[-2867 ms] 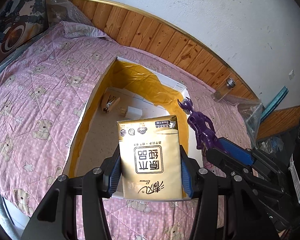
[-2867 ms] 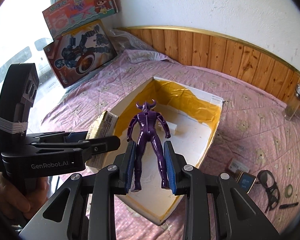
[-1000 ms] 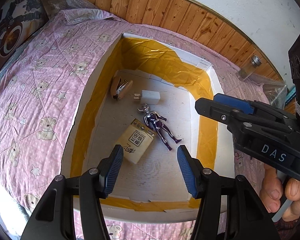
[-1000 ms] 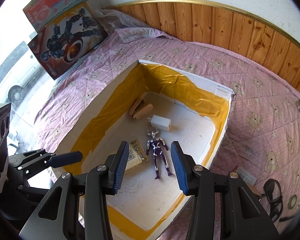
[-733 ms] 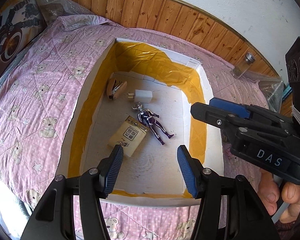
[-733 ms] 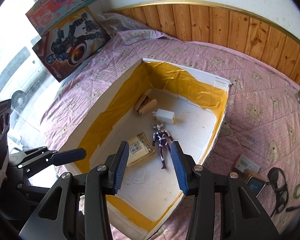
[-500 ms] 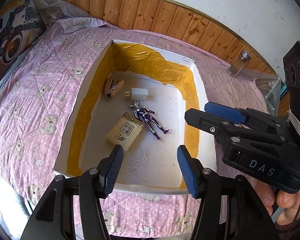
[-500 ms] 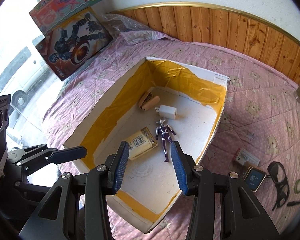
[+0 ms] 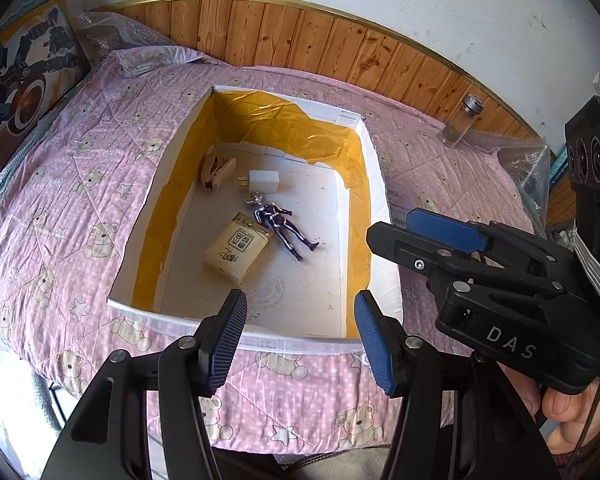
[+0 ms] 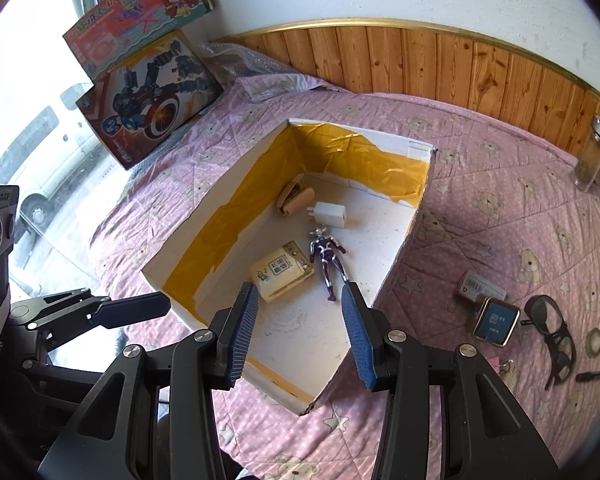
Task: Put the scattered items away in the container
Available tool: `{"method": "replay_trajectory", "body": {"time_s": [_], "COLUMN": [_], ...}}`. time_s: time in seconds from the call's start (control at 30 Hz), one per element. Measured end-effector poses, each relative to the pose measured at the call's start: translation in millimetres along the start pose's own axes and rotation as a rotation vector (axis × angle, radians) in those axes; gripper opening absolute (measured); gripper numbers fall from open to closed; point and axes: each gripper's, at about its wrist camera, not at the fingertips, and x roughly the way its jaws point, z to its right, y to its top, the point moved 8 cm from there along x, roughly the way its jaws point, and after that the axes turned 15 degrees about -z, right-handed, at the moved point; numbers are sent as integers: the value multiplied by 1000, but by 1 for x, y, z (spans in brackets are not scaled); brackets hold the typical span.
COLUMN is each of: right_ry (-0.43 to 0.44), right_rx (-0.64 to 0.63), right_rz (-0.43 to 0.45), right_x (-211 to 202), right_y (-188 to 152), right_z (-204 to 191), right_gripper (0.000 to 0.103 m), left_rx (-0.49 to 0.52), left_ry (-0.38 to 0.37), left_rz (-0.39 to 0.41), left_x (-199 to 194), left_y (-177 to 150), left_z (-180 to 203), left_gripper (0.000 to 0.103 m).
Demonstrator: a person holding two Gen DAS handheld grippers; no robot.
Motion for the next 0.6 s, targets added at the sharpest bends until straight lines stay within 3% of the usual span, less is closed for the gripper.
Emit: {"method": "replay_trajectory", "body": {"time_s": [0.6], "right_ry": [38], "right_rx": [126], "right_rz": [87], "right_x": [-38], "right_y": [-61], "right_z": [25], "right_gripper": [47], "left_rx": [77], "left_ry": [1], "left_rz": [0], "left_x": [-9], "left_y": [-36], "left_z": [47], "left_gripper": [58]}}
